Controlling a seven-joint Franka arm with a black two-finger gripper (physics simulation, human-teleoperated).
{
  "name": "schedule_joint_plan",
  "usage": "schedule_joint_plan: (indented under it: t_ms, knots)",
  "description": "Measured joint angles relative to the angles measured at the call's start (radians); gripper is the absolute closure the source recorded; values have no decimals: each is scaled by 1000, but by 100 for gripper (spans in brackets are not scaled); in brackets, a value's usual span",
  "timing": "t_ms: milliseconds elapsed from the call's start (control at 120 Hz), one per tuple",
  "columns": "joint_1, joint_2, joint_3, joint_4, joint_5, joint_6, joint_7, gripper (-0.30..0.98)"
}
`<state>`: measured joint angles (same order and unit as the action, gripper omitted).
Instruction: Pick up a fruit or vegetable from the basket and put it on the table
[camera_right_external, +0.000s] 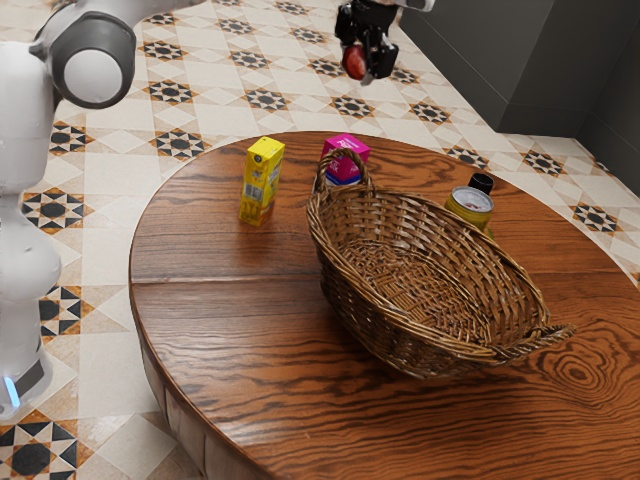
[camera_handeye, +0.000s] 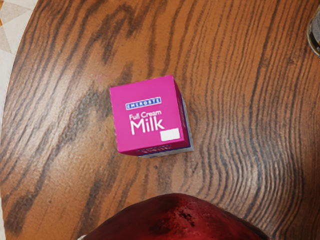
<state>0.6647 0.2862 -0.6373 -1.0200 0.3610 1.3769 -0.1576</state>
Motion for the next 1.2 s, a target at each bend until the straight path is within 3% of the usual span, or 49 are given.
schedule_joint_plan:
  t_ms: [183, 492, 717, 850, 1000, 1067, 1117, 1200]
  knots:
    - [17, 122, -43, 40, 8, 72, 93, 46]
    - [2, 287, -89, 92, 98, 258, 223, 46]
    - [-4, 351, -98, 82, 112, 342, 289, 46]
    - [-15, 367, -95, 80, 107, 369, 318, 19]
    - [-24, 364, -96, 79, 104, 383, 345, 7]
    - [-53, 319, -83, 52, 104, 386, 355, 4]
    - [-103, 196, -37, -47, 87, 382, 359, 3]
    - [-402, -129, 294, -355, -97, 323, 342, 2]
